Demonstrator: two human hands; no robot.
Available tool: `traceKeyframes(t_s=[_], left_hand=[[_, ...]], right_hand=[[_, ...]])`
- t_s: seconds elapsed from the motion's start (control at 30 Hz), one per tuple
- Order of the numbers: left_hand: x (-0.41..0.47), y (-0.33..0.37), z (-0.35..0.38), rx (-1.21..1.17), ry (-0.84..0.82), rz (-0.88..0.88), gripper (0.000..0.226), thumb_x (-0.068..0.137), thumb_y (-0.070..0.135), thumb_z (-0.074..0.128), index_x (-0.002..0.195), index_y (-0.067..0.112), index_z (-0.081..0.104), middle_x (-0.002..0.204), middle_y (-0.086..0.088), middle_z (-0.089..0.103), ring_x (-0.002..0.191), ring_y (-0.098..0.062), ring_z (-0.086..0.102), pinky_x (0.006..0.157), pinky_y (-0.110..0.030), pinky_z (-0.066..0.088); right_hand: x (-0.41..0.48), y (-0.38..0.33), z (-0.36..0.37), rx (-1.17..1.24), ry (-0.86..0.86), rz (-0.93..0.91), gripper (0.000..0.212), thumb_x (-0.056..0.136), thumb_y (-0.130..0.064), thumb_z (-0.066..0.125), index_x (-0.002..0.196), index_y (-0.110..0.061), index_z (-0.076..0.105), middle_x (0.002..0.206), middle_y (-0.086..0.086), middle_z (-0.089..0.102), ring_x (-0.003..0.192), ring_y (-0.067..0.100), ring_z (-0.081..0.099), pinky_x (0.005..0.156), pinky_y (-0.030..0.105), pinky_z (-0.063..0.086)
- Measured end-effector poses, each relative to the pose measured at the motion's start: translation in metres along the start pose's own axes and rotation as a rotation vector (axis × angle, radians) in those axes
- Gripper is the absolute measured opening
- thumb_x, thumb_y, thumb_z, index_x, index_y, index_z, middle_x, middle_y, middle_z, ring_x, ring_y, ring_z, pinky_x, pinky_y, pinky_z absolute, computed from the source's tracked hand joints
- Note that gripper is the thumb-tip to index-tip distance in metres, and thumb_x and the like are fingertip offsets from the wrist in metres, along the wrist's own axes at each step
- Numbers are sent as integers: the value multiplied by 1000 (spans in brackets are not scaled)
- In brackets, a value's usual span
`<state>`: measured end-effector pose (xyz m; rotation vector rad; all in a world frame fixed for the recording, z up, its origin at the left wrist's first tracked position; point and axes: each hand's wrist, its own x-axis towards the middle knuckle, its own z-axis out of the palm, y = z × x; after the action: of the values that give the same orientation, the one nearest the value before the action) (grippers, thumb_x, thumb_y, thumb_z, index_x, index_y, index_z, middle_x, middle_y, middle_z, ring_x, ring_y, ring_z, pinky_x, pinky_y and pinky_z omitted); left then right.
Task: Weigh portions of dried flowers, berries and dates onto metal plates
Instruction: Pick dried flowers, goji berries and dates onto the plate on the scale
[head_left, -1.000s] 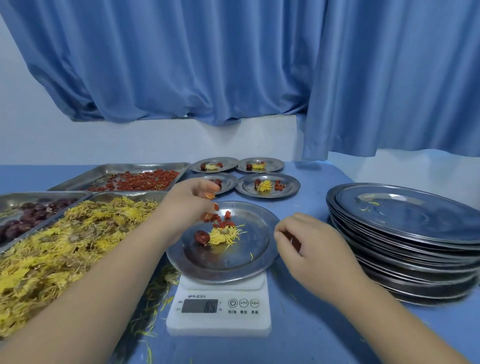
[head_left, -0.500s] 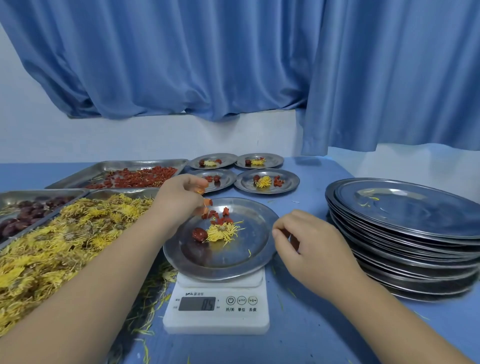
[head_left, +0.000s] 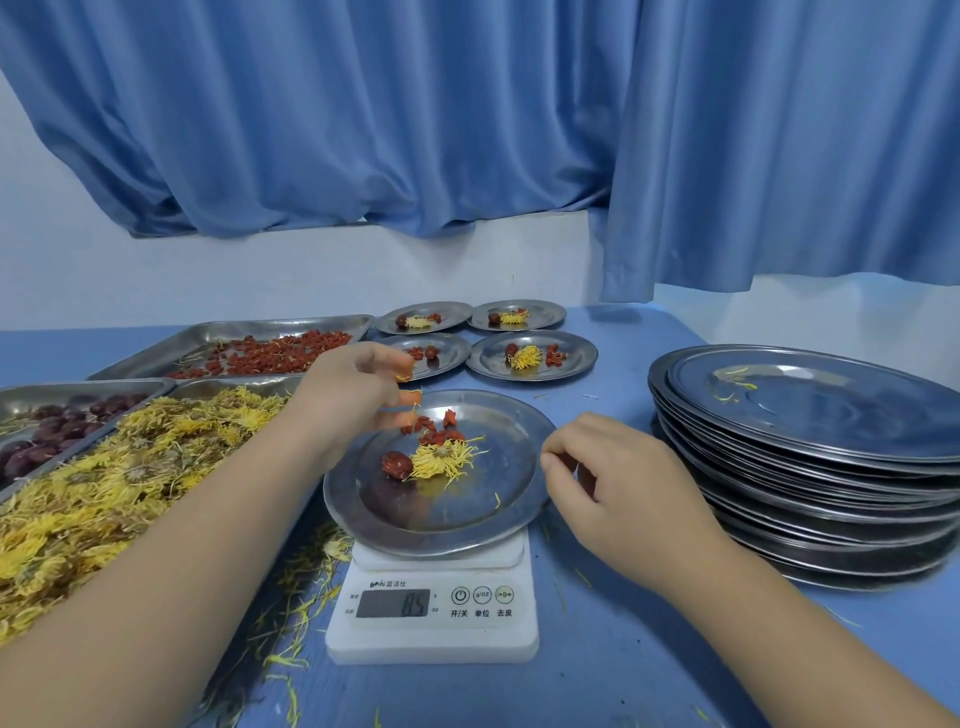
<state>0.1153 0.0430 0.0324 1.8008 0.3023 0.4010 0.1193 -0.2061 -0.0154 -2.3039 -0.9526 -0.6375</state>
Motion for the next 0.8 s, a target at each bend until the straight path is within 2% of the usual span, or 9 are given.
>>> traceKeyframes(t_s=[0.1, 0.2, 0.37, 0.57, 0.67, 0.73, 0.8], left_hand=[[-3, -2, -1, 183, 49, 81, 34, 84, -10, 62, 101, 19, 67, 106, -1, 65, 84, -19, 70, 59, -21, 57], [-6, -1, 0, 271, 49, 128, 35, 82, -4, 67, 102, 24, 67, 102, 3, 66, 83, -17, 67, 66, -27, 58], [-15, -3, -7, 76, 51, 72, 17, 91, 13, 62, 100, 25, 69, 103, 1, 70, 92, -13, 70, 82, -34, 57], [-37, -15, -21, -22, 148, 85, 18, 89, 18, 59, 93, 31, 71, 101, 7, 72, 100, -10, 66, 90, -36, 51], [-45, -21, -25, -12, 189, 110, 17, 89, 20, 60, 92, 32, 71, 100, 11, 70, 101, -8, 63, 80, -29, 46], [-48, -26, -26, 21, 200, 117, 16, 89, 20, 59, 93, 32, 70, 99, 12, 69, 96, -8, 63, 69, -23, 41], [-49, -29, -26, 42, 204, 111, 16, 90, 21, 59, 95, 33, 68, 98, 12, 68, 91, -10, 64, 64, -20, 40]], right_hand=[[0, -1, 1, 1, -2, -12, 16, 90, -31, 47, 79, -25, 56, 73, -8, 52, 64, 11, 51, 59, 34, 48], [-1, -1, 1, 7, 10, -13, 15, 89, -30, 49, 78, -25, 57, 72, -9, 52, 64, 11, 51, 59, 34, 48], [-1, 0, 3, 23, 34, -1, 14, 89, -26, 52, 76, -24, 58, 70, -10, 52, 63, 11, 50, 59, 35, 48], [0, 4, 9, 76, 73, 57, 19, 87, -33, 49, 74, -24, 59, 67, -11, 57, 65, 10, 51, 58, 34, 46], [-1, 4, 14, 117, 112, 162, 21, 86, -39, 49, 71, -26, 55, 59, -13, 56, 57, 8, 50, 54, 29, 41], [-1, 5, 18, 147, 110, 232, 22, 86, -39, 53, 70, -25, 50, 66, -17, 58, 56, 8, 50, 52, 26, 39], [-1, 6, 20, 203, 89, 310, 23, 86, -36, 57, 69, -25, 47, 63, -10, 59, 51, 11, 50, 53, 30, 41]])
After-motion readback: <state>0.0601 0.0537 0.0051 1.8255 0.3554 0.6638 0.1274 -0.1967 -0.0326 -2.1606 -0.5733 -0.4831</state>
